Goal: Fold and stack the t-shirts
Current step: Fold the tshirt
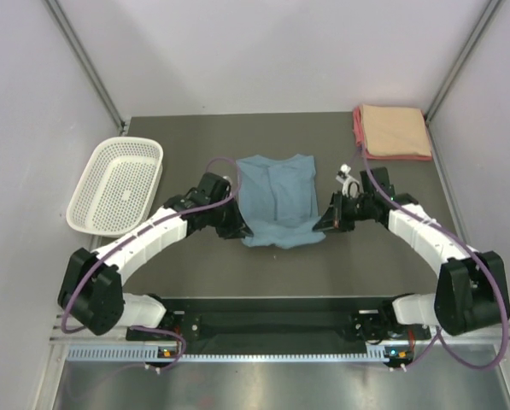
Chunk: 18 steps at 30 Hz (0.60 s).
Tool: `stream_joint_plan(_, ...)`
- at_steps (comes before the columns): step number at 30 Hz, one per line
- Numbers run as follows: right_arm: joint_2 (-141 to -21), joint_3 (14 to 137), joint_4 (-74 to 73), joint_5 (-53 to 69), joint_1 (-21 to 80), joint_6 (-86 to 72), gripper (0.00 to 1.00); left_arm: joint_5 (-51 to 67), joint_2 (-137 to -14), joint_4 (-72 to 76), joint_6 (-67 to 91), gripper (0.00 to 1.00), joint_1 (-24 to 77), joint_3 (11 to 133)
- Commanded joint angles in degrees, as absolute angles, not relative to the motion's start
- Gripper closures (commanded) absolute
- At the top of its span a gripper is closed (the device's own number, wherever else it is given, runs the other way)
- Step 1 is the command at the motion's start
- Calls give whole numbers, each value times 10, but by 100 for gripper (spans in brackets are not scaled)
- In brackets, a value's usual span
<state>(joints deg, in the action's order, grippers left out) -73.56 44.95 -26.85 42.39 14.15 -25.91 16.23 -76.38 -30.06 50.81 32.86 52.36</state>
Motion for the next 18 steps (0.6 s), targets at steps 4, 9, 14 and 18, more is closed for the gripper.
stream_joint_plan(4,-869,617,-279,425,112,-240,100,177,-847,-306,449,100,242,640)
stream_joint_plan(9,-966,732,-284,439,102,-241,100,221,-960,-320,419,100,197,736)
stream_joint_plan(14,-1057,827,-284,450,98,-250,100,240,-1049,-323,408,100,178,830)
stream_joint_plan(18,-1111,883,-282,458,91,-265,100,251,-1099,-323,403,100,166,881)
